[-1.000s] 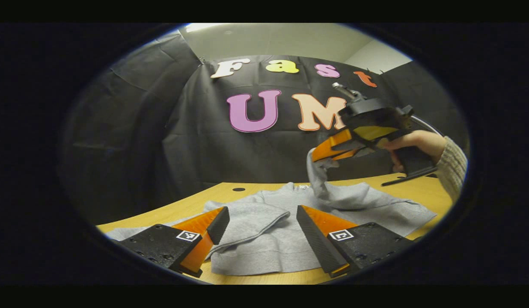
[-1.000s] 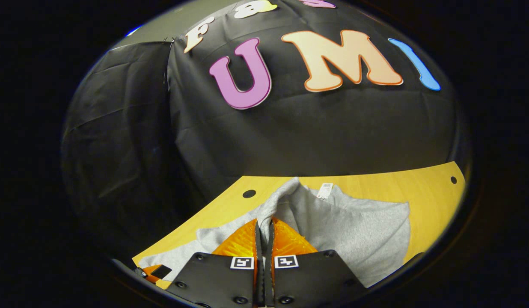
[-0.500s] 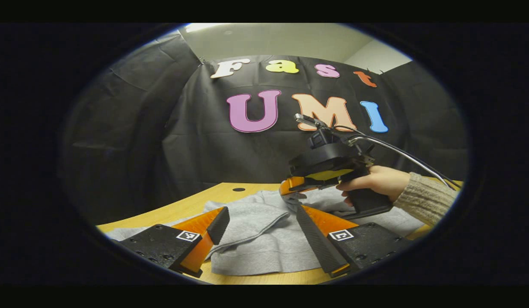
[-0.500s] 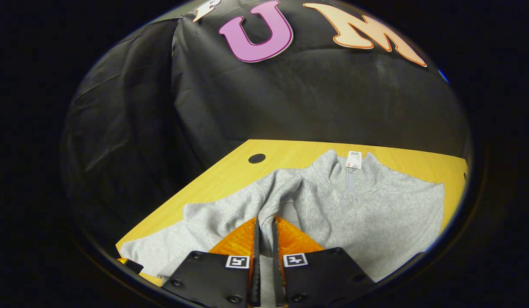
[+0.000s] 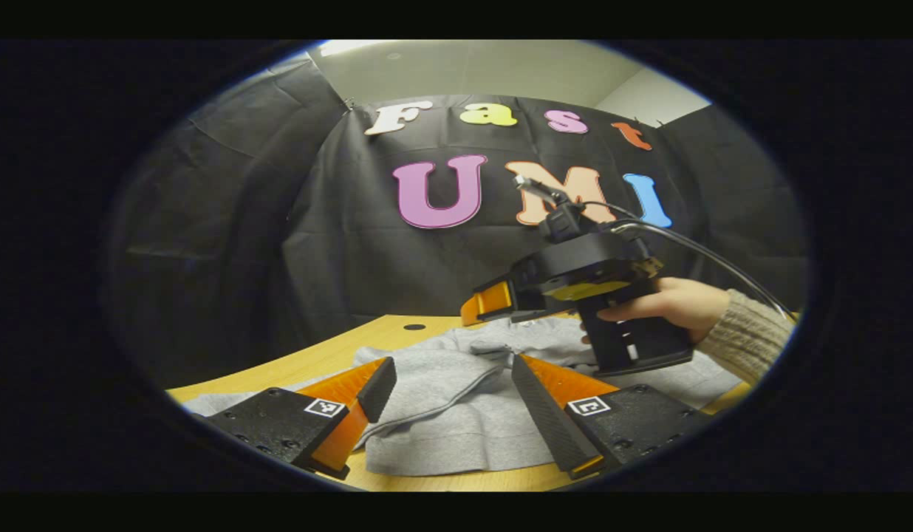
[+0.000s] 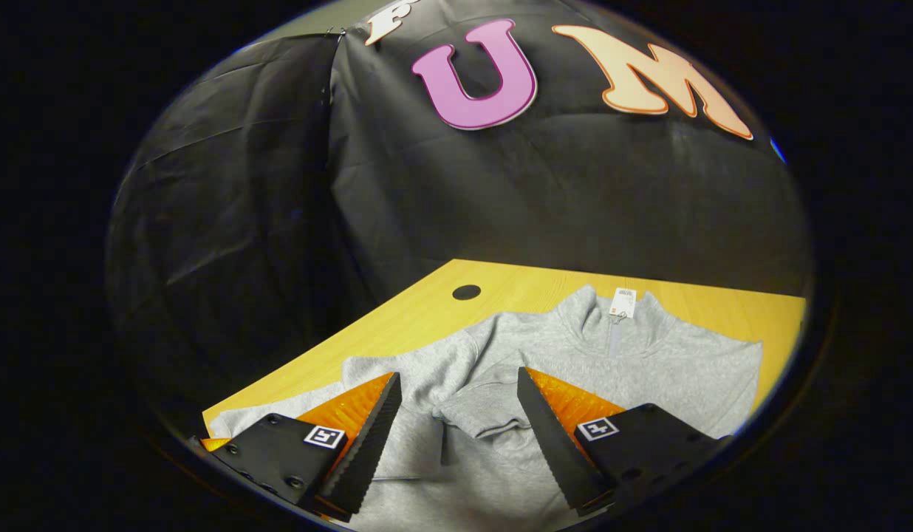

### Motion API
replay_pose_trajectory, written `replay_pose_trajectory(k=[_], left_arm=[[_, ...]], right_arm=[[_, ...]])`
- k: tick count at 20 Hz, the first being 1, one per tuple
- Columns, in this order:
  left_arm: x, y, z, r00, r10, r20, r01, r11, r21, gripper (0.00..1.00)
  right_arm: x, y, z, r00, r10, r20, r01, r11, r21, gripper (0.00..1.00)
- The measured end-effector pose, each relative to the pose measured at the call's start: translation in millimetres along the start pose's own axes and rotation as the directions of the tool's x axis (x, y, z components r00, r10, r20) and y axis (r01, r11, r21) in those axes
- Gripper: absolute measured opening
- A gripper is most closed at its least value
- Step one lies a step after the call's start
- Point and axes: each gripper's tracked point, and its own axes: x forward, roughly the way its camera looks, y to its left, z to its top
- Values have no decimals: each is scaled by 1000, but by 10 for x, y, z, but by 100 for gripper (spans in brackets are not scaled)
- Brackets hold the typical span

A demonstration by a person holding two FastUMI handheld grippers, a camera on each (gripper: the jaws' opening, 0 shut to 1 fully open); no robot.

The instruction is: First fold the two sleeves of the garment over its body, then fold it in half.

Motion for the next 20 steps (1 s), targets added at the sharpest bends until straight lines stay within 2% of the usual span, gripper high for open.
replay_pose_trajectory(k=[3, 6, 10, 12, 13, 14, 17, 20], left_arm=[[-7, -4, -5, 1000, -8, 0, 8, 1000, -1, 93], [3, -5, -7, 1000, -3, 0, 3, 1000, -1, 93], [12, 35, -33, 1000, 9, -12, -9, 1000, 10, 93], [26, 102, -40, 999, 17, -36, -16, 1000, 15, 93], [14, 200, -3, 999, 24, -46, -24, 1000, 9, 93], [-6, 306, 26, 998, 23, -59, -22, 1000, 4, 93], [-91, 677, -30, 987, 54, -153, -52, 999, 16, 92], [-274, 1046, -167, 954, 73, -290, -75, 997, 4, 92]], right_arm=[[-447, -188, 162, 995, -45, 92, 48, 998, -36, 98], [-1052, -493, 242, 970, -111, 214, 123, 991, -46, 98], [-1845, -1060, 129, 902, -247, 354, 273, 962, -25, 97], [-2197, -1342, -25, 864, -317, 392, 347, 938, -7, 97], [-2364, -1500, -111, 844, -353, 403, 383, 924, 6, 94], [-2536, -1647, -202, 823, -390, 412, 415, 909, 31, 97], [-2877, -2030, -454, 784, -467, 408, 442, 882, 160, 97], [-3089, -2386, -647, 746, -537, 394, 480, 844, 241, 97]])
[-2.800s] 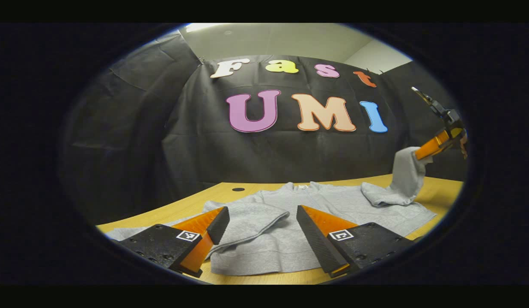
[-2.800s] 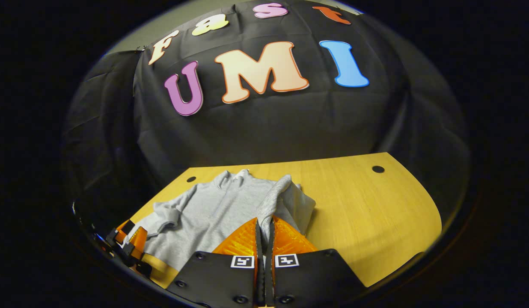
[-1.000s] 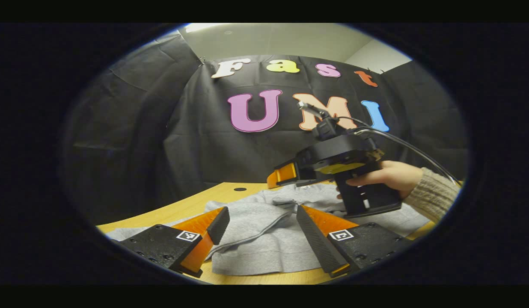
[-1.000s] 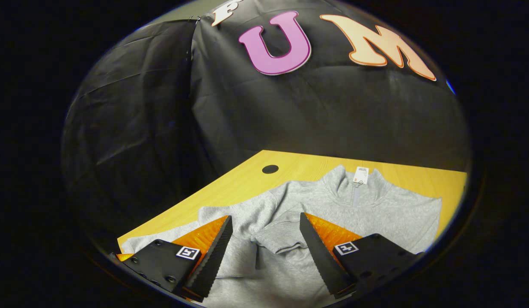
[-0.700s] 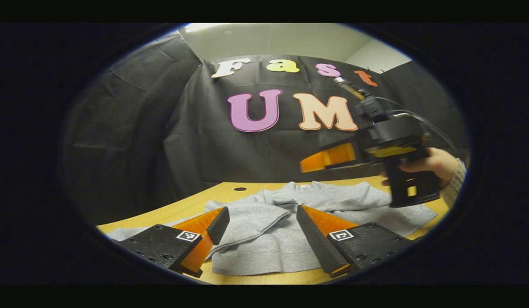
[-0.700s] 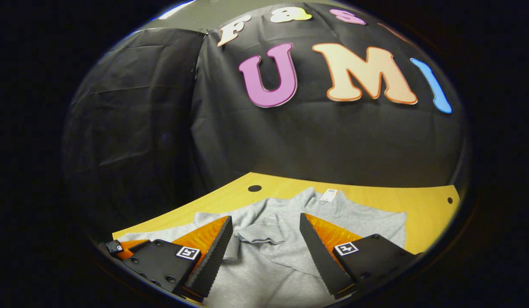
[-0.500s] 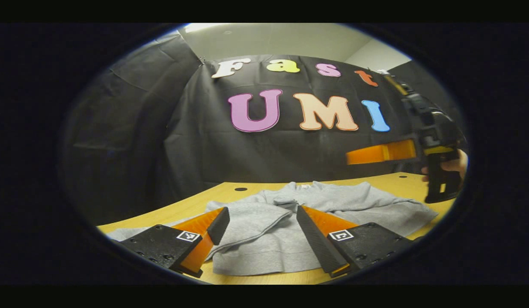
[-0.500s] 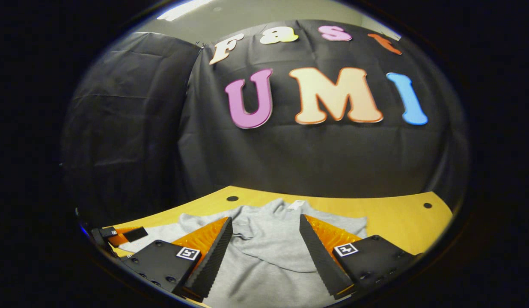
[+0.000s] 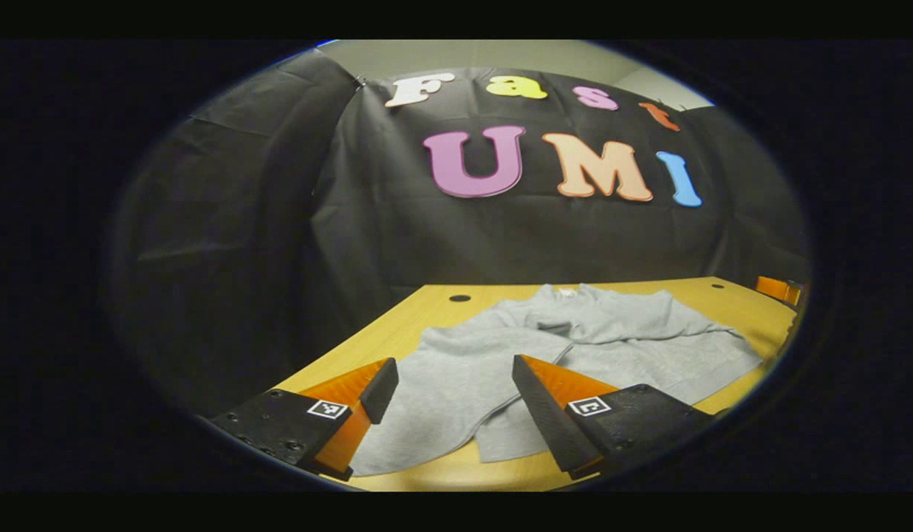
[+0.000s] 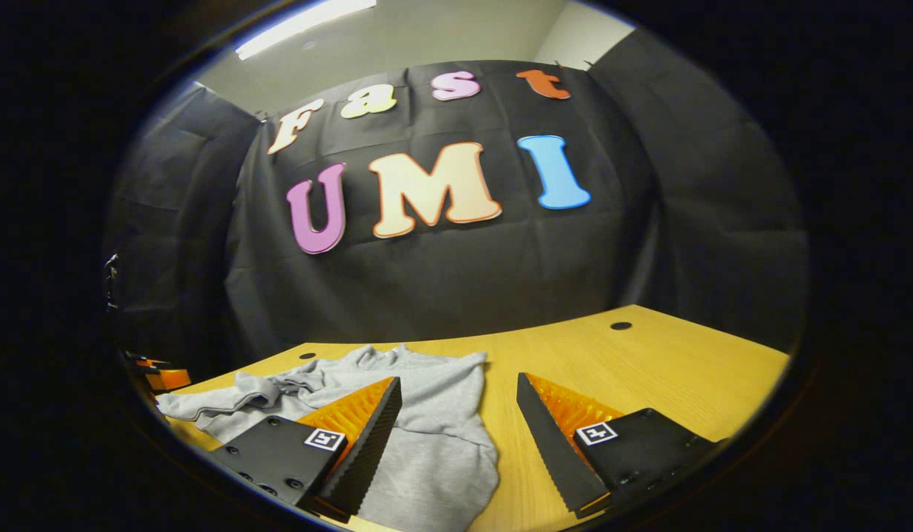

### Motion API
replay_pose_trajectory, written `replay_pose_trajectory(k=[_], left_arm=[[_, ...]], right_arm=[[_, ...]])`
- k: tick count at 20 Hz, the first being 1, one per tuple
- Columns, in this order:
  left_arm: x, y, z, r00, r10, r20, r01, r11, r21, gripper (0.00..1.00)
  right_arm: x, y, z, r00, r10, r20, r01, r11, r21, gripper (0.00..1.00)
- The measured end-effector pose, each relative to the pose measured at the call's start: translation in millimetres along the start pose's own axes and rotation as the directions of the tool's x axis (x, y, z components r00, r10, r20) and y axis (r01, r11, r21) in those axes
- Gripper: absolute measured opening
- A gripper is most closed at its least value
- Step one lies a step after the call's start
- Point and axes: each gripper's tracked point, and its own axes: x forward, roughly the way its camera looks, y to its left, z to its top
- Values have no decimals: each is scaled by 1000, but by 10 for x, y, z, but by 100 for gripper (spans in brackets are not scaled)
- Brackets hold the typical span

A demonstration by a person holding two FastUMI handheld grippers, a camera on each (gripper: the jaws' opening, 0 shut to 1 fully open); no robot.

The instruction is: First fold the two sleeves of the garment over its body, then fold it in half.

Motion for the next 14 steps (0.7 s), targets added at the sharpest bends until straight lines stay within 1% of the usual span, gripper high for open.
replay_pose_trajectory(k=[3, 5, 7, 9, 14], left_arm=[[-168, 384, -262, 987, 25, -160, -27, 1000, -11, 93], [-244, 624, -409, 969, 62, -238, -60, 998, 16, 93], [-316, 796, -601, 945, 99, -312, -90, 995, 42, 93], [-428, 886, -699, 930, 115, -349, -108, 993, 39, 93], [-466, 991, -910, 905, 128, -406, -128, 991, 26, 93]], right_arm=[[-68, -275, 10, 999, -51, 18, 51, 998, -23, 97], [-94, -356, 28, 997, -68, 35, 70, 996, -60, 97], [-109, -379, -5, 997, -72, 33, 75, 994, -80, 97], [-120, -368, -24, 997, -70, 32, 72, 994, -84, 97], [-101, -389, -101, 997, -69, 16, 70, 992, -104, 97]])
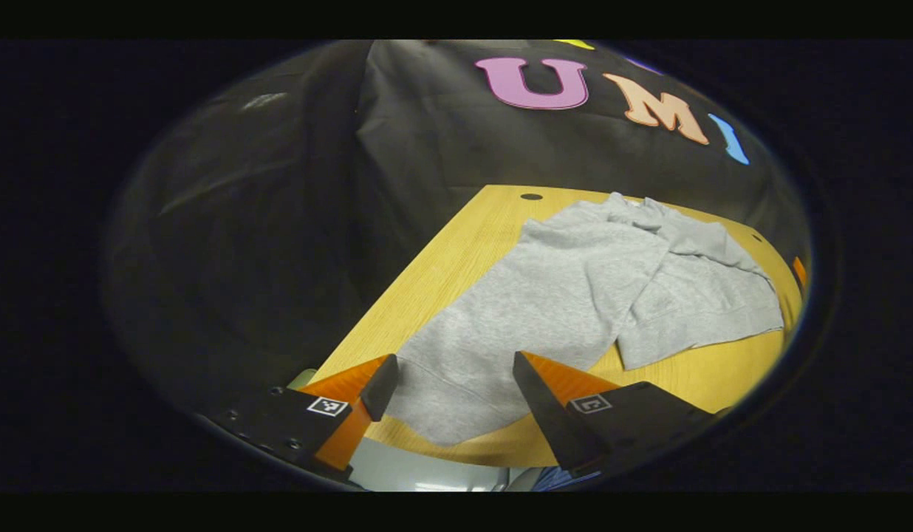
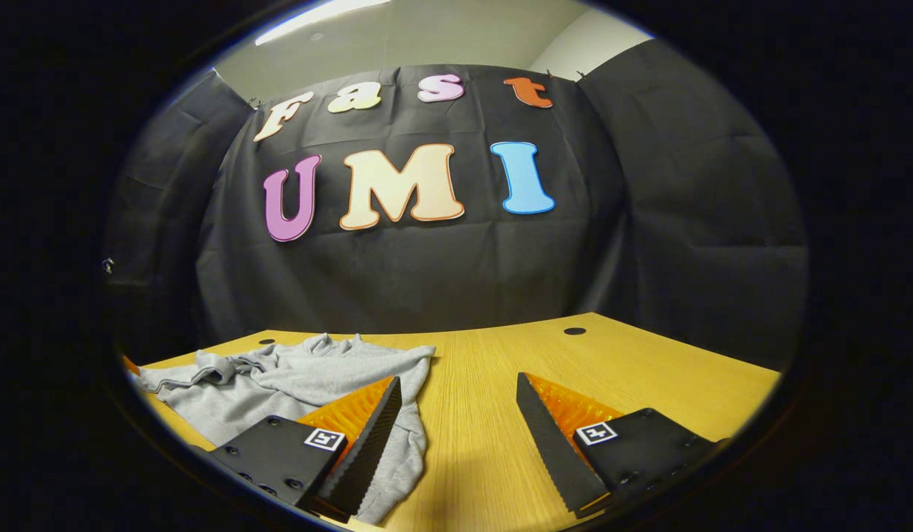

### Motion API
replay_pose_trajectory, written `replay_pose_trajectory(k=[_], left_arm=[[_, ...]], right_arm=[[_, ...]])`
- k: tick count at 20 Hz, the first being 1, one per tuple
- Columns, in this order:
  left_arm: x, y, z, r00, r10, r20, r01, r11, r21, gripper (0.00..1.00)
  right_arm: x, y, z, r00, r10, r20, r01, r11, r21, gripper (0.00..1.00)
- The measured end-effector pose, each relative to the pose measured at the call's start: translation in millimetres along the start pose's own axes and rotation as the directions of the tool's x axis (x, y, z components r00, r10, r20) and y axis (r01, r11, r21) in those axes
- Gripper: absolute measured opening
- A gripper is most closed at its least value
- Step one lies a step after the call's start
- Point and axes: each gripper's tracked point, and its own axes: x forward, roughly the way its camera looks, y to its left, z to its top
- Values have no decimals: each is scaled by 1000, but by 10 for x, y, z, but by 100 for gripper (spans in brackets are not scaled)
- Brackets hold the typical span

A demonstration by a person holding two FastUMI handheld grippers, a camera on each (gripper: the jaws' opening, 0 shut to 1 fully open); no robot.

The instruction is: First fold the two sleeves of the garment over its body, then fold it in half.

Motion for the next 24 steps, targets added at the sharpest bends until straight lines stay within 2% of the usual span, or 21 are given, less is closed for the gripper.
replay_pose_trajectory(k=[5, 7, 8, 9, 10, 15, 16, 18, 19, 20, 21, 24], left_arm=[[52, 5, -222, 997, -9, -73, 7, 999, -34, 92], [70, 19, -183, 999, -13, -53, 10, 999, -42, 94], [62, 7, -227, 997, -15, -76, 12, 999, -45, 89], [54, 6, -203, 998, -15, -59, 12, 999, -48, 89], [69, 9, -221, 998, -18, -61, 15, 999, -49, 94], [75, -51, -213, 998, -43, -40, 40, 998, -51, 90], [72, -59, -217, 998, -42, -40, 40, 998, -47, 86], [75, -123, -203, 997, -62, -37, 60, 997, -41, 79], [78, -146, -193, 997, -62, -38, 61, 997, -36, 63], [83, -173, -203, 997, -63, -42, 62, 997, -35, 58], [67, -185, -195, 997, -58, -43, 56, 998, -33, 47], [76, -234, -173, 998, -54, -30, 52, 998, -37, 32]], right_arm=[[5, -35, -68, 1000, -5, -18, 6, 1000, 20, 97], [6, -58, -47, 1000, -11, -13, 11, 1000, 21, 97], [4, -62, -46, 1000, -12, -8, 12, 1000, 20, 97], [14, -58, -41, 1000, -12, -8, 12, 1000, 19, 97], [21, -64, -62, 1000, -13, -10, 13, 1000, 16, 97], [33, -62, -131, 1000, -14, -28, 14, 1000, 7, 97], [40, -75, -139, 999, -17, -28, 17, 1000, 4, 93], [53, -72, -152, 999, -17, -34, 17, 1000, 4, 98], [51, -71, -145, 999, -17, -33, 17, 1000, 4, 97], [50, -72, -151, 999, -16, -34, 16, 1000, 2, 98], [40, -71, -143, 999, -16, -31, 16, 1000, -1, 98], [-4, -23, -91, 1000, -9, 9, 10, 999, -33, 97]])
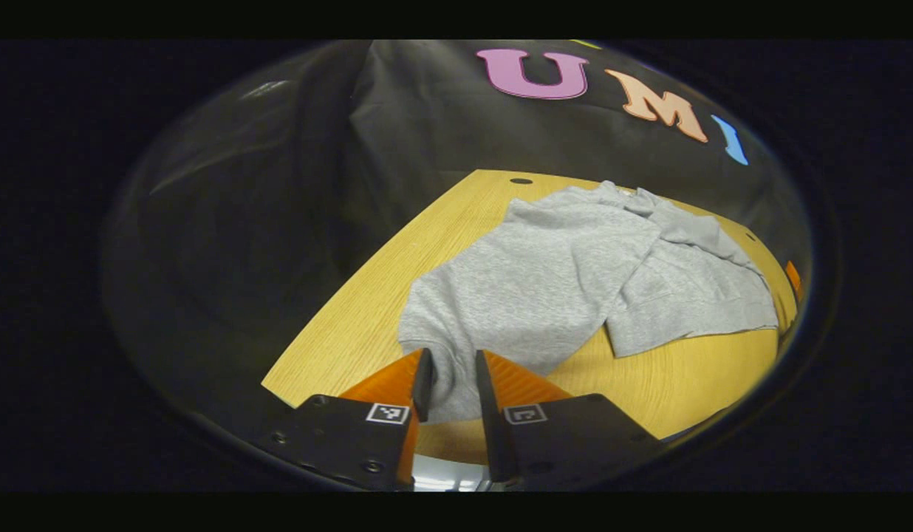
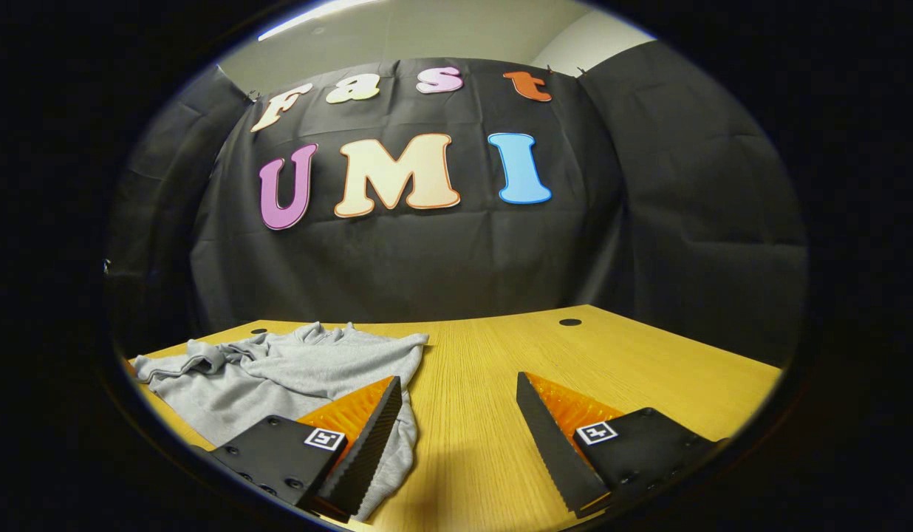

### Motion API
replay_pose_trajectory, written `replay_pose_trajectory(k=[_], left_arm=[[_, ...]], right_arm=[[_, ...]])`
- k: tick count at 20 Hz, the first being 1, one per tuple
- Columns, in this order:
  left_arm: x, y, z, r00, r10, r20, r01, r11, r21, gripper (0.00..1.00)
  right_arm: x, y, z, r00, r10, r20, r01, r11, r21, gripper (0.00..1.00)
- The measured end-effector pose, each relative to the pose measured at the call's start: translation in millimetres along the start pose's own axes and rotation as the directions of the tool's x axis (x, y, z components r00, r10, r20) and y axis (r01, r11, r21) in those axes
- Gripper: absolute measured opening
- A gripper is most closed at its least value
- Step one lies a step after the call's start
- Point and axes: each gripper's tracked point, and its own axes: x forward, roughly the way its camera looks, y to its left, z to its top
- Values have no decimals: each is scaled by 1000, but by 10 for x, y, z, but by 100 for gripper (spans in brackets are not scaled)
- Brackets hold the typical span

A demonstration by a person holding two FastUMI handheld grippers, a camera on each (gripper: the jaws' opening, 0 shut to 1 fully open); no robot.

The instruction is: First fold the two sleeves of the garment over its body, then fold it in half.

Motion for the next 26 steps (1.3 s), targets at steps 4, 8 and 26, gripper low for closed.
replay_pose_trajectory(k=[4, 8, 26], left_arm=[[-18, -32, 7, 1000, 9, 7, -9, 1000, -18, 8], [-135, -353, 103, 995, -95, 29, 97, 990, -100, 0], [-483, -3546, 2214, 709, -645, 285, 598, 764, 242, 0]], right_arm=[[-55, -15, 107, 998, -3, 62, 3, 1000, -8, 97], [-58, -14, 102, 998, -5, 60, 6, 1000, -12, 97], [-73, 13, 111, 998, 14, 59, -13, 1000, -13, 97]])
